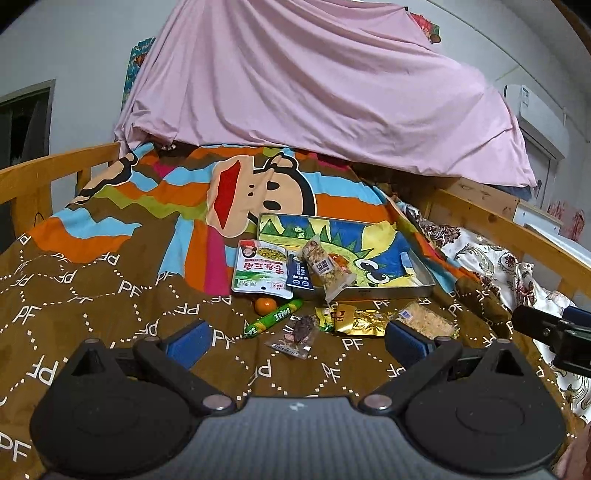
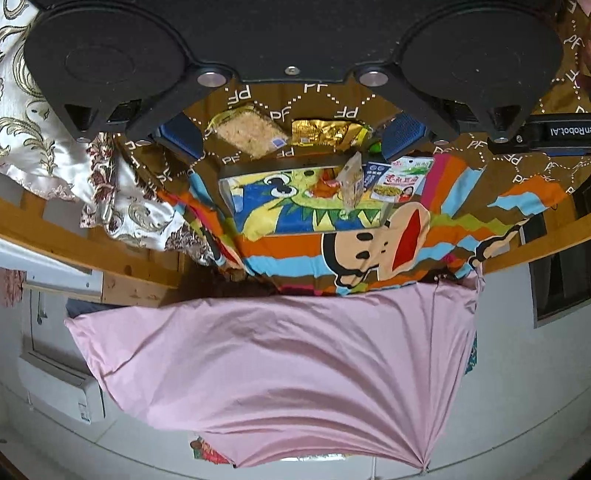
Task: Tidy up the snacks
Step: 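Open both tools and lift them away from the tray, then grasp the puffed-rice bar with the right tool while the left tool grasps the dark jerky pack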
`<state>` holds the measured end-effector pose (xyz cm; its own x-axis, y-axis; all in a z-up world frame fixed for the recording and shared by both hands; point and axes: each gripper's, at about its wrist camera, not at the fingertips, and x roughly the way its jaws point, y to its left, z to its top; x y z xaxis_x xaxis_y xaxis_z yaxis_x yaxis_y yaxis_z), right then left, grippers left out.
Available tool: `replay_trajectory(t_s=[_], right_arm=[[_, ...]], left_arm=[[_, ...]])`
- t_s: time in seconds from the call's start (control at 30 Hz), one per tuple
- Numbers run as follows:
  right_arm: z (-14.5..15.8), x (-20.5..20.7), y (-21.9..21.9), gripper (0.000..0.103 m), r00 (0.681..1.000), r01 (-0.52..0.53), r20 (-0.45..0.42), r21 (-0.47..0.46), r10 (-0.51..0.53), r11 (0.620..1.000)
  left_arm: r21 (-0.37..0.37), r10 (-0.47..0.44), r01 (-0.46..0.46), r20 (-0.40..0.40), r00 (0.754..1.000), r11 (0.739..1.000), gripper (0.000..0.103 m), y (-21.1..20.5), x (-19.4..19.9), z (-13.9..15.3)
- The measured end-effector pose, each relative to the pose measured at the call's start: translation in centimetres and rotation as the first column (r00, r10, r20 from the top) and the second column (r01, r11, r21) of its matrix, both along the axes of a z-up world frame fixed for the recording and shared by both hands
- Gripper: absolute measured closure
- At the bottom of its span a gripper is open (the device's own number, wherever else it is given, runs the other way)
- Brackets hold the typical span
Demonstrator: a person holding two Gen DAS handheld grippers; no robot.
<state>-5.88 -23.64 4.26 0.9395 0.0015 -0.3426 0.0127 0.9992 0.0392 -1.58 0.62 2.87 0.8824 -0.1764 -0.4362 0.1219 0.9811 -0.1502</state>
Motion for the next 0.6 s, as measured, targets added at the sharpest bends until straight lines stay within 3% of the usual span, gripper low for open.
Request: replay_trajectory(t_s=[0.6], right_arm=[[-1.6,3.1,-0.1,0.001,0.989,-0.019,-0.148,0.036,0.025,0.999]], left_arm=[[0.046,-0.010,0.014,-0.088,0.996,0.999,0.001,-0.5,2.0,-2.1]])
